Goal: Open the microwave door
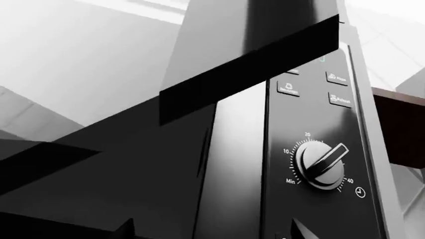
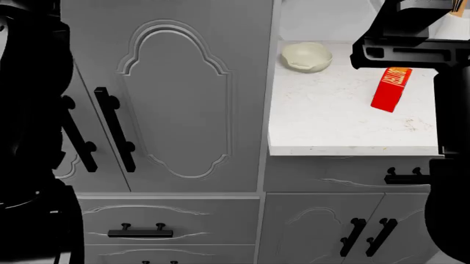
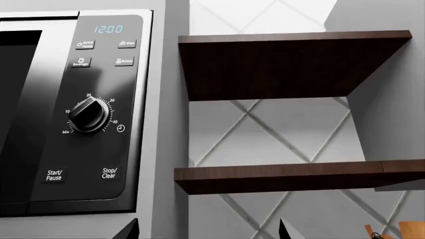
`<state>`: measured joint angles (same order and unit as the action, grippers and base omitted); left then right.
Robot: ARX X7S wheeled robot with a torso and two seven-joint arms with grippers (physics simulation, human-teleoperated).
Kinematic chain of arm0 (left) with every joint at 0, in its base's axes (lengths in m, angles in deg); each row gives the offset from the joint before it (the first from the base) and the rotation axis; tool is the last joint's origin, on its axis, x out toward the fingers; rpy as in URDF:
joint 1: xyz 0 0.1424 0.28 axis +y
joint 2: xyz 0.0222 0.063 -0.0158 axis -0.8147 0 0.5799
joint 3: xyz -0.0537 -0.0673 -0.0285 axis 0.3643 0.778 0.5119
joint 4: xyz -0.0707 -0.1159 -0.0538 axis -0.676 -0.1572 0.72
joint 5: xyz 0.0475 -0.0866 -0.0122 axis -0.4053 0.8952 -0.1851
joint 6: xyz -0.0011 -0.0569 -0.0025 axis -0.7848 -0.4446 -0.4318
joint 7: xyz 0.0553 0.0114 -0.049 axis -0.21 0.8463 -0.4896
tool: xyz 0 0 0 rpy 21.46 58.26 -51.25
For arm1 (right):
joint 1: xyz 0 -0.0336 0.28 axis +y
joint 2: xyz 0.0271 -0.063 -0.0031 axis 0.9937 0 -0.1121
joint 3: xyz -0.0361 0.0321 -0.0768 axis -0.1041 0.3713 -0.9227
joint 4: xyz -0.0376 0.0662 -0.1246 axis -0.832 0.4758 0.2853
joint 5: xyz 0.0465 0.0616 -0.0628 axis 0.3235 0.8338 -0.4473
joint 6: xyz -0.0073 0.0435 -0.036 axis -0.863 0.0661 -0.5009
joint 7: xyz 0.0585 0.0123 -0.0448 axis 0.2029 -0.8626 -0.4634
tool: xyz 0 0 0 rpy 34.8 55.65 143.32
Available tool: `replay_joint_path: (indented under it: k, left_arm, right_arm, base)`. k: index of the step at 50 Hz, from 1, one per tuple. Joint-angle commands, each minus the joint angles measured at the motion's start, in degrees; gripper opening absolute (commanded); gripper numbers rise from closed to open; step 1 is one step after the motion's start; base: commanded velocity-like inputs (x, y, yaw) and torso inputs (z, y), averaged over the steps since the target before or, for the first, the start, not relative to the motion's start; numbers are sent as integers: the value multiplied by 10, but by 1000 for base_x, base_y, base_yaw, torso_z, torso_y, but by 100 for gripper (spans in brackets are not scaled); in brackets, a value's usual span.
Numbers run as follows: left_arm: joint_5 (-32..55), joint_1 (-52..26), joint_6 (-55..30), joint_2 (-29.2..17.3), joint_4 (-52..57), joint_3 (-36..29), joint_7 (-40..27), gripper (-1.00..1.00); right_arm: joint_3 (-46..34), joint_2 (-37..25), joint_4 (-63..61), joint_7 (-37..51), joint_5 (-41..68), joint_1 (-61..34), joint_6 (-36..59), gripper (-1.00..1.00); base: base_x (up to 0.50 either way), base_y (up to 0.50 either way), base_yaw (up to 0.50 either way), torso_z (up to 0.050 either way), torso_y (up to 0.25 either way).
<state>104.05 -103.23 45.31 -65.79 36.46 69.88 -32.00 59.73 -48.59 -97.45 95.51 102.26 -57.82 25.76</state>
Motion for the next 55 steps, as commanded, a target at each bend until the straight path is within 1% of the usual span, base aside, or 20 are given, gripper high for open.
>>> replay_joint_path:
  k: [1, 6, 11, 17, 21, 31, 40, 44, 49, 55]
  left_arm:
    - [42, -17, -25, -8, 69, 39, -36, 100]
    - [66, -16, -44, -17, 106, 59, -56, 100]
    - [73, -12, -44, -22, 124, 74, -66, 100]
    - [116, -15, -89, -51, 178, 106, -96, 100]
    - [132, -7, -103, -60, 203, 116, -106, 100]
    - [155, 4, -112, -62, 233, 131, -125, 100]
    - [186, 42, -120, -56, 260, 145, -140, 100]
    - [125, 82, -76, -34, 249, 106, -117, 100]
    - [105, 101, -69, -22, 255, 75, -113, 100]
    - [93, 97, -74, -17, 248, 45, -108, 100]
  right_arm:
    - [-3, -3, 1, 3, 1, 3, -5, 100]
    - [-5, -3, 2, 3, 0, 5, -9, 100]
    - [-6, -3, 3, 4, 2, 3, -10, 100]
    - [-11, -2, 5, 7, 4, -4, -9, 100]
    - [-15, -1, 6, 7, 3, -5, -11, 100]
    - [-9, -6, 5, 8, 6, 3, -18, 100]
    - [-2, -14, 0, 14, 16, 6, -17, 100]
    - [-3, -15, 0, 13, 15, 9, -20, 100]
    - [1, -19, 0, 14, 17, 12, -23, 100]
    - [1, -19, 1, 14, 17, 15, -28, 100]
  base:
    - [0, 0, 0, 0, 0]
    - [0, 0, 0, 0, 4]
    - [0, 1, 1, 2, 4]
    - [2, 2, 2, 3, 4]
    - [0, 1, 1, 3, 5]
    - [0, 0, 0, 3, 7]
    - [-1, 0, 0, 2, 5]
    - [0, 0, 0, 0, 0]
    - [0, 0, 0, 0, 0]
    - [0, 0, 0, 0, 0]
